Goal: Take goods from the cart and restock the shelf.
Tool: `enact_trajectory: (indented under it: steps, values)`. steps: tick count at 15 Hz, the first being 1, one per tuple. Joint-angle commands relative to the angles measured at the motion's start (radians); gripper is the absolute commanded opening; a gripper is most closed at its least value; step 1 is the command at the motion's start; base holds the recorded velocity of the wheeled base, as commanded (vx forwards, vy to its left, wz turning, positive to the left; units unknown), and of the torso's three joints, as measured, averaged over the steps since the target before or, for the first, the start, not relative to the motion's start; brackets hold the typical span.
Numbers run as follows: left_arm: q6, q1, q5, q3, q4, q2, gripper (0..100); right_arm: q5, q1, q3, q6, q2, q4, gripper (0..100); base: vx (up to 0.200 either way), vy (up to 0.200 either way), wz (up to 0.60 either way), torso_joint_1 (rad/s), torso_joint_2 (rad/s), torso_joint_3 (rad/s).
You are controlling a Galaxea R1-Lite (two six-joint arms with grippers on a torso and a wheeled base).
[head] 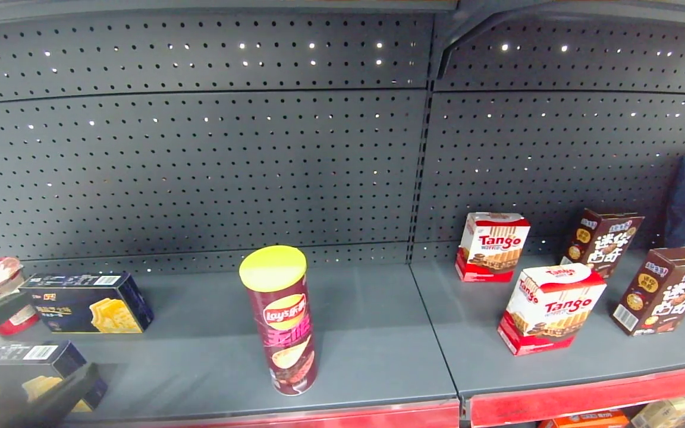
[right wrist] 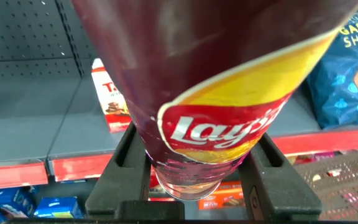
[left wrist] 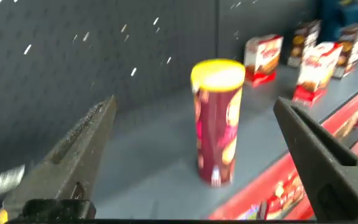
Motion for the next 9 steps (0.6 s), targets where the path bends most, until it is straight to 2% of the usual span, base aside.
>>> enact_trajectory:
  steps: [1, 2, 3, 4, 5, 6, 7, 8, 9]
  values:
    - [0.002, 0.000, 0.057, 0.005, 0.238, -0.283, 100, 0.002, 0.004, -0.031, 0.001, 0.000, 0.001, 0, 0.000, 0.000, 0.00, 0.000, 0.00, 0.000]
    - [0.002, 0.002, 0.060, 0.007, 0.344, -0.367, 100, 0.002, 0.006, -0.040, 0.001, -0.001, 0.002, 0, 0.000, 0.000, 0.00, 0.000, 0.00, 0.000]
    - [0.002, 0.002, 0.060, 0.007, 0.344, -0.367, 100, 0.002, 0.006, -0.040, 0.001, -0.001, 0.002, 0, 0.000, 0.000, 0.00, 0.000, 0.00, 0.000]
    - [0.000, 0.002, 0.077, 0.005, 0.556, -0.536, 100, 0.002, 0.006, -0.049, 0.001, -0.001, 0.002, 0, 0.000, 0.000, 0.00, 0.000, 0.00, 0.000]
    - [0.002, 0.000, 0.091, 0.009, 0.634, -0.608, 100, 0.002, 0.006, -0.048, 0.001, -0.001, 0.004, 0, 0.000, 0.000, 0.00, 0.000, 0.00, 0.000]
    - [0.005, 0.002, 0.118, 0.016, 0.657, -0.614, 100, 0.002, 0.006, -0.048, 0.001, -0.001, 0.004, 0, 0.000, 0.000, 0.00, 0.000, 0.00, 0.000]
    - [0.003, 0.000, 0.183, 0.032, 0.663, -0.610, 100, 0.004, 0.006, -0.048, 0.001, -0.001, 0.005, 0, 0.000, 0.000, 0.00, 0.000, 0.00, 0.000]
    - [0.005, 0.002, 0.203, 0.084, 0.659, -0.610, 100, 0.004, 0.007, -0.049, 0.001, 0.003, 0.004, 0, 0.000, 0.000, 0.00, 0.000, 0.00, 0.000]
    - [0.014, 0.002, 0.250, 0.153, 0.645, -0.610, 100, 0.004, 0.007, -0.049, 0.001, 0.005, 0.004, 0, 0.000, 0.000, 0.00, 0.000, 0.00, 0.000]
